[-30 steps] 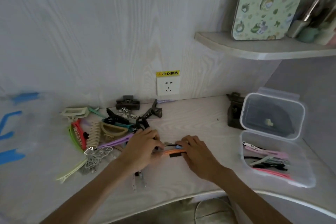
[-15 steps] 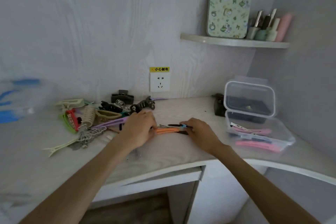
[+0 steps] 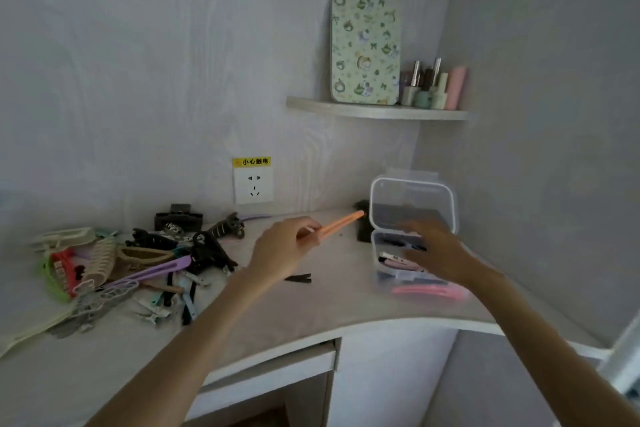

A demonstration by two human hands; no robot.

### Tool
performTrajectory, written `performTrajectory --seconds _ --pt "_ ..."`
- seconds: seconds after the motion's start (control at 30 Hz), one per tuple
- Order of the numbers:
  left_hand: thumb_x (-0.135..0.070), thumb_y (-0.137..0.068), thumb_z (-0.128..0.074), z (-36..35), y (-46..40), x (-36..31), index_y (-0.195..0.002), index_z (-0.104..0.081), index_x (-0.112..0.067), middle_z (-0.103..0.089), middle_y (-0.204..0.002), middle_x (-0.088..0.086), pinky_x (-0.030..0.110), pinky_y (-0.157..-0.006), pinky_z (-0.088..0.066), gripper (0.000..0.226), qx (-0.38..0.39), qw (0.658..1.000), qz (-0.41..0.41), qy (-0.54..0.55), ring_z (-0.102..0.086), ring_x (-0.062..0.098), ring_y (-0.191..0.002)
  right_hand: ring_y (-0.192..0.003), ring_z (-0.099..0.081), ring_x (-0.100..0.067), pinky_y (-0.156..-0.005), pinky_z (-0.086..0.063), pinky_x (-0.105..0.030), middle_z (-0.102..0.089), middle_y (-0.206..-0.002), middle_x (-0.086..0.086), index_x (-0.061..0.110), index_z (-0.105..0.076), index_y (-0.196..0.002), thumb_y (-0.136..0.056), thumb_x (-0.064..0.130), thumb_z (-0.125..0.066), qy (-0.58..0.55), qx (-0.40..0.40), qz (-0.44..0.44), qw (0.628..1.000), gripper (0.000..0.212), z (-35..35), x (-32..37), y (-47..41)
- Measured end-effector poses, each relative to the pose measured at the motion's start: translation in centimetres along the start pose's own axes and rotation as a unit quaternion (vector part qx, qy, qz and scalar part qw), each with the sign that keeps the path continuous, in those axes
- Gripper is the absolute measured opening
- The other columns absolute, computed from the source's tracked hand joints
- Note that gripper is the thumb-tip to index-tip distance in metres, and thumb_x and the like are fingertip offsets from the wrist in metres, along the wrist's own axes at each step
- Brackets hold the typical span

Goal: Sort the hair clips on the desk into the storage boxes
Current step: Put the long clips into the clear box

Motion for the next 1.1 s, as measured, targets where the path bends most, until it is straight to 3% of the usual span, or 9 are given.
performTrajectory --seconds 0.07,0.17,0.33,0.4,0.53,0.7,0.87,0.97,1.1 --pt "-0.042 -0.088 -0.054 -2.5 -1.3 -3.1 -0.098 -0.065 -0.035 -0.070 -0.093 -0.013 0.030 -0.075 -0.049 0.016 0.017 1.000 -0.026 -0.001 -0.064 0.010 -0.090 -0.123 -0.047 -0.022 -0.105 -0.039 -0.034 -0.048 -0.131 -0.003 0.018 -0.051 -0.129 -0.073 0.019 -0.076 0.016 0.043 -0.003 0.999 0.061 0.4 -1.6 0.5" --pt "-0.039 -0.090 -0.053 -5.6 -2.1 -7.2 -0.106 -0.065 -0.034 -0.069 -0.102 -0.009 0.026 -0.073 -0.042 0.020 0.032 0.997 -0.071 -0.012 -0.062 0.015 -0.096 -0.118 -0.052 -0.017 -0.090 -0.033 -0.004 -0.054 -0.132 -0.010 0.011 -0.056 -0.125 -0.075 0.007 -0.073 0.003 -0.014 -0.041 0.999 0.053 2.9 -3.3 1.3" --pt "-0.040 -0.090 -0.052 -7.3 -1.8 -8.0 -0.127 -0.054 -0.029 -0.062 -0.123 -0.005 0.032 -0.089 -0.044 0.038 0.066 0.993 -0.094 -0.029 -0.055 0.019 -0.114 -0.103 -0.057 -0.015 -0.084 -0.038 -0.007 -0.058 -0.124 0.000 0.016 -0.059 -0.121 -0.085 0.014 -0.064 -0.009 -0.028 -0.044 0.999 0.036 3.4 -2.0 2.5" --pt "-0.040 -0.092 -0.050 -5.9 -1.2 -6.1 -0.133 -0.047 -0.026 -0.055 -0.132 -0.003 0.036 -0.095 -0.043 0.043 0.058 0.993 -0.089 -0.045 -0.050 0.021 -0.120 -0.109 -0.054 -0.009 -0.092 -0.039 -0.017 -0.056 -0.124 0.007 0.020 -0.055 -0.124 -0.088 0.030 -0.060 0.000 -0.013 -0.014 1.000 0.038 1.3 -0.3 3.2" --pt "-0.037 -0.095 -0.045 -2.7 0.5 0.0 -0.137 -0.041 -0.025 -0.045 -0.141 -0.004 0.036 -0.102 -0.038 0.044 0.090 0.990 -0.028 -0.108 -0.041 0.019 -0.128 -0.119 -0.052 -0.017 -0.100 -0.034 -0.037 -0.056 -0.128 0.007 0.030 -0.046 -0.129 -0.084 0.070 -0.010 0.113 -0.085 0.018 0.990 0.070 -2.9 1.5 3.9" --pt "-0.056 -0.086 -0.052 -0.6 3.0 6.5 -0.143 -0.031 -0.024 -0.032 -0.151 -0.003 0.038 -0.112 -0.028 0.069 0.196 0.937 0.021 -0.290 -0.029 0.019 -0.138 -0.124 -0.048 -0.023 -0.106 -0.030 -0.041 -0.054 -0.132 -0.001 0.021 -0.050 -0.126 -0.090 0.055 -0.022 0.152 -0.142 0.019 0.978 0.057 -3.3 1.6 2.4" --pt "-0.056 -0.082 -0.058 1.7 3.9 9.9 -0.144 -0.030 -0.024 -0.029 -0.152 -0.004 0.035 -0.113 -0.027 0.076 0.225 0.936 0.060 -0.264 -0.026 0.017 -0.140 -0.115 -0.048 -0.022 -0.105 -0.030 -0.040 -0.057 -0.121 -0.004 0.017 -0.051 -0.119 -0.090 0.050 -0.030 0.155 -0.195 0.073 0.966 0.048 -3.4 5.6 1.9" --pt "-0.030 -0.086 -0.061 2.5 4.0 10.6 -0.138 -0.041 -0.025 -0.040 -0.145 -0.003 0.032 -0.109 -0.032 0.056 0.226 0.941 0.063 -0.243 -0.032 0.016 -0.135 -0.115 -0.053 -0.021 -0.100 -0.045 -0.040 -0.058 -0.121 -0.004 0.016 -0.053 -0.122 -0.092 0.034 -0.040 0.094 -0.142 0.175 0.970 0.037 -6.7 11.2 1.4" --pt "-0.022 -0.090 -0.050 3.3 4.1 9.8 -0.133 -0.048 -0.030 -0.048 -0.135 -0.002 0.033 -0.104 -0.036 0.044 0.141 0.946 0.041 -0.289 -0.037 0.016 -0.131 -0.136 -0.029 -0.023 -0.110 -0.025 -0.036 -0.034 -0.147 -0.006 0.013 -0.031 -0.142 -0.096 0.021 -0.038 0.069 0.046 0.167 0.983 0.047 -14.7 14.9 -0.5"
Point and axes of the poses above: each hand's wrist, its own y-axis away from the middle knuckle, its own z-axis out of the back of the hand, x = y × z, the point moved 8 cm from there along -y, towards the middle knuckle
